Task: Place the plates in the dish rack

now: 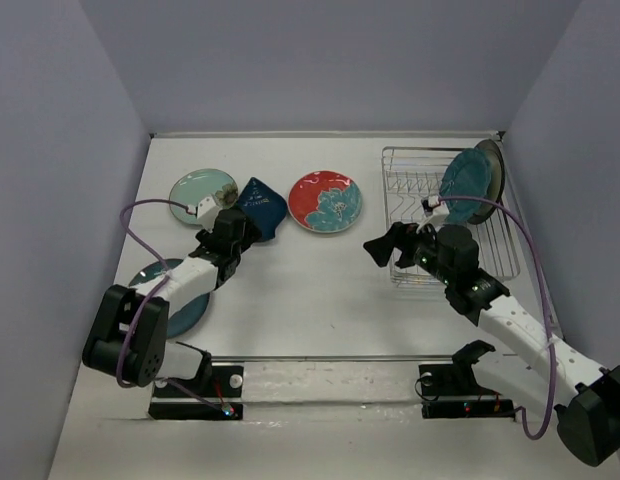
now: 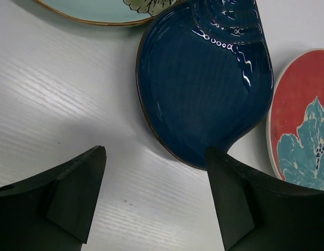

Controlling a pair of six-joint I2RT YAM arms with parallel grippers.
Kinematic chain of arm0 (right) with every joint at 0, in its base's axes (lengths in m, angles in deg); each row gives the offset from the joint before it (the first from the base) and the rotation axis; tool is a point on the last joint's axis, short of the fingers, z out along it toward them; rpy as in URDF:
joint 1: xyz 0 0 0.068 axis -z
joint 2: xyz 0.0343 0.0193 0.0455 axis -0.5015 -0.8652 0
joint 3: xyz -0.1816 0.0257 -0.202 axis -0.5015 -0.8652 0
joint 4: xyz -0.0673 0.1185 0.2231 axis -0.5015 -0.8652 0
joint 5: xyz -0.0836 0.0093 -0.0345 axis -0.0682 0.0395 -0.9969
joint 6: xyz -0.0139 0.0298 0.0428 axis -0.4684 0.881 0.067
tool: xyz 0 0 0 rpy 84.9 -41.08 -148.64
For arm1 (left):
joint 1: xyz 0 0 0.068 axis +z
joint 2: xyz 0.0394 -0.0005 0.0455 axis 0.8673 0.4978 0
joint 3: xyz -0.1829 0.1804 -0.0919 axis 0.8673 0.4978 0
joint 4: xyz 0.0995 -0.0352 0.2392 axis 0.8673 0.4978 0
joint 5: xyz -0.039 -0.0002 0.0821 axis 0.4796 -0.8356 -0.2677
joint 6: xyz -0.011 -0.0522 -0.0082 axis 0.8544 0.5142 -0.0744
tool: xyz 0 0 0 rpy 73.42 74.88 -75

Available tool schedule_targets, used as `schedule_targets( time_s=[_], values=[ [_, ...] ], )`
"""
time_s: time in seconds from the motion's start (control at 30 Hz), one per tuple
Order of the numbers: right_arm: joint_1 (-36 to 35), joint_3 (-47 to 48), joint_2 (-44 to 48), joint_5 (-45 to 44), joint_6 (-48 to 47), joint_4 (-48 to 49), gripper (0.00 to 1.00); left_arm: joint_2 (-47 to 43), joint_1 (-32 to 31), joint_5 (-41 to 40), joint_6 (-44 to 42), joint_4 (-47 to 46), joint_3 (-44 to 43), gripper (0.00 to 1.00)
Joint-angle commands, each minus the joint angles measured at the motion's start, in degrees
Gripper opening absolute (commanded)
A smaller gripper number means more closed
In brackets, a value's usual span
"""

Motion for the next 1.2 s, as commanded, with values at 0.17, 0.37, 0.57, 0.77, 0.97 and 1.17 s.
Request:
schedule_targets(
  time_s=[0.17, 0.37, 0.57, 0.77, 0.97, 1.17],
  values=[
    [-0.49, -1.82, -0.52, 4.6, -0.37, 5.91, 0.96, 10.36, 2.71, -1.82, -0.24, -7.94, -6.99, 0.76],
    [-0.49, -1.91, -0.43, 6.19, -0.37, 6.27, 0.95, 15.91, 3.33, -2.08, 0.55, -9.69, -8.93, 0.6],
    [-0.49, -2.08, -0.34, 6.89, -0.28, 6.27, 0.95, 19.69, 3.86, -3.4, 1.52, -11.28, -8.93, 0.46],
    [-0.49, -1.91, -0.61, 7.85, 0.59, 6.27, 0.95, 18.74, 4.21, -3.75, 0.29, -11.99, -8.05, 0.06],
    [-0.49, -0.25, -1.48, 9.87, 1.56, 6.27, 0.95, 11.8, 4.12, -3.93, -0.06, -11.9, -3.41, 0.05],
    [-0.49, 1.6, -6.75, 14.35, 3.67, 7.85, 0.96, -2.25, 4.12, -4.28, 1.69, -11.72, 4.41, 0.06]
  ],
)
